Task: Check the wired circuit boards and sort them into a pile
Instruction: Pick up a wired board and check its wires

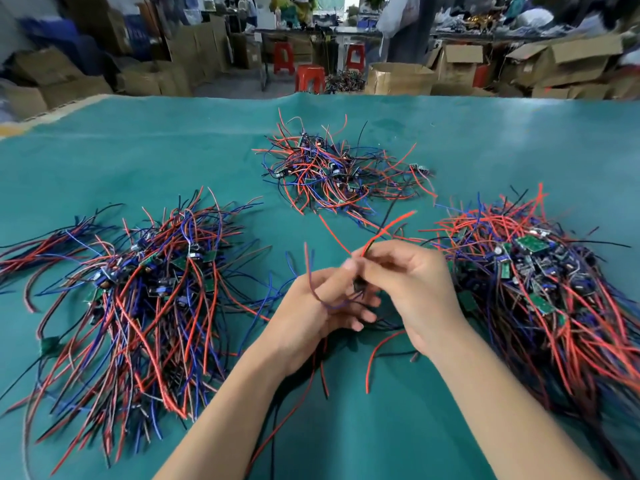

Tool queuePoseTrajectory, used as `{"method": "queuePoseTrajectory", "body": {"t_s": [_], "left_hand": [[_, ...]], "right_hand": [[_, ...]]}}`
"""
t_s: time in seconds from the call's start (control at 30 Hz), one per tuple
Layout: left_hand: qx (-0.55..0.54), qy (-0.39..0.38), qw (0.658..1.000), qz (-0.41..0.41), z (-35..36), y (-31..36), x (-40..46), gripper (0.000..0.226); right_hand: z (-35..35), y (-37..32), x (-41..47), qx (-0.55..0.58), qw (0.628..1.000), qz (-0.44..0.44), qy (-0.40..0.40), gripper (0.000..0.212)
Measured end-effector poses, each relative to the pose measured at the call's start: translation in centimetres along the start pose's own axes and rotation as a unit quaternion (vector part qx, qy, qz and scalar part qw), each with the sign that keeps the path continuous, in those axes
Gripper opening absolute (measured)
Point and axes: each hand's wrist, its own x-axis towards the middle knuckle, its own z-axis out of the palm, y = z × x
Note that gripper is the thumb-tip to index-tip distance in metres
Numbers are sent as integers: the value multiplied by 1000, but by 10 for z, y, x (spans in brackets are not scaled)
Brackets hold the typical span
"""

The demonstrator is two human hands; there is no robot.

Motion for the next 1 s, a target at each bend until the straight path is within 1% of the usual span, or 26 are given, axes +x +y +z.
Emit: {"method": "queuePoseTrajectory", "body": {"t_s": [0.1, 0.17, 0.23, 0.3, 0.4, 0.43, 0.53, 0.6, 0.67, 0.83, 0.93, 1.0], "left_hand": [[32, -18, 999, 15, -3, -2, -2, 15], [36, -14, 999, 20, -3, -3, -3, 11], [38, -9, 999, 25, -2, -3, -3, 10], [41, -7, 999, 29, -1, -3, -3, 13], [50, 1, 998, 40, 0, -2, -3, 32], [56, 1, 998, 43, 0, -2, -3, 33], [71, -7, 996, 45, 0, -1, -3, 22], [91, -3, 995, 42, -3, -1, -3, 23], [114, -7, 993, 40, -4, -1, -2, 28], [142, -46, 988, 32, -4, -2, -2, 26], [146, -87, 985, 19, -4, -1, -4, 23], [136, -103, 985, 17, -4, 0, -5, 21]], "right_hand": [[-2, 3, 1, -4, 1000, 20, 13, 12], [-5, 3, 3, -7, 999, 32, 30, 11], [-7, 3, 5, 3, 998, 47, 48, 14], [-8, 4, 6, 15, 997, 62, 48, 15], [-7, 5, 6, 8, 998, 60, 32, 15], [-7, 6, 6, 0, 998, 56, 25, 15], [-7, 8, 5, -27, 998, 47, 18, 16], [-7, 10, 6, -45, 997, 33, 44, 18], [-10, 12, 8, -57, 994, 16, 91, 20], [-25, 9, 19, -80, 976, -23, 203, 25], [-41, 5, 23, -59, 961, -58, 263, 25], [-46, 4, 25, -42, 954, -85, 283, 23]]}}
